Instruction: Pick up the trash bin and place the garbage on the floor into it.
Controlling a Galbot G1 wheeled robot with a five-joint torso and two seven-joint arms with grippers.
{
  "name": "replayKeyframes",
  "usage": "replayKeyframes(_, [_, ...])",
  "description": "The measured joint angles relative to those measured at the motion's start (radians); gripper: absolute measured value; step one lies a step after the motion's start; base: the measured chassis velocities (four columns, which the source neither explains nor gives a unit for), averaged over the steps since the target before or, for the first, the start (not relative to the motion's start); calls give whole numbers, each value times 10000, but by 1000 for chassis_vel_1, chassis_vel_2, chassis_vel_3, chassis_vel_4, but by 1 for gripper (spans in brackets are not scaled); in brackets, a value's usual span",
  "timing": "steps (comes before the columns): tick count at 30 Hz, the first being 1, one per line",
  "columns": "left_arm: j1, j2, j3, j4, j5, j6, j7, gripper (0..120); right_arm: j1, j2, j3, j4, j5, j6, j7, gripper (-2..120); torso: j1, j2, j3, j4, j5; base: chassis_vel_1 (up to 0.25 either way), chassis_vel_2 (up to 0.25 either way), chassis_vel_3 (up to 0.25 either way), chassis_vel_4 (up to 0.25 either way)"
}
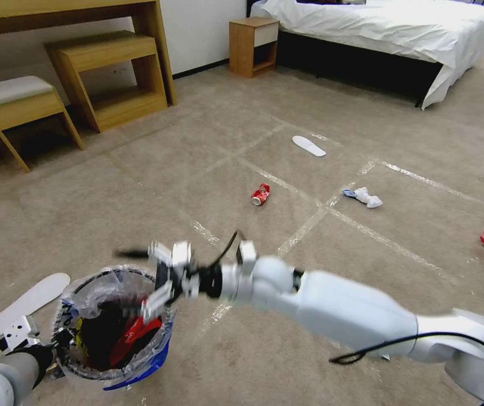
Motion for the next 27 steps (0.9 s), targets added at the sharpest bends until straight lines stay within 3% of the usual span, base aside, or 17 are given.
replayKeyframes(12, [-38,1,51,-8,-3,0,8,0,-193,-584,1689,156,226,-25,236,100,0,0,0,-2,2,0,0,0,0])
replayKeyframes(18, [-110,41,21,-29,-28,0,37,0,-1706,-809,4036,-210,-1151,-439,2534,100,0,0,1,0,3,0,0,0,0])
replayKeyframes(27, [-252,162,50,-53,-128,0,64,0,-4040,-1754,7044,-304,-3214,-1009,3766,100,0,0,-1,-3,2,0,0,0,0])
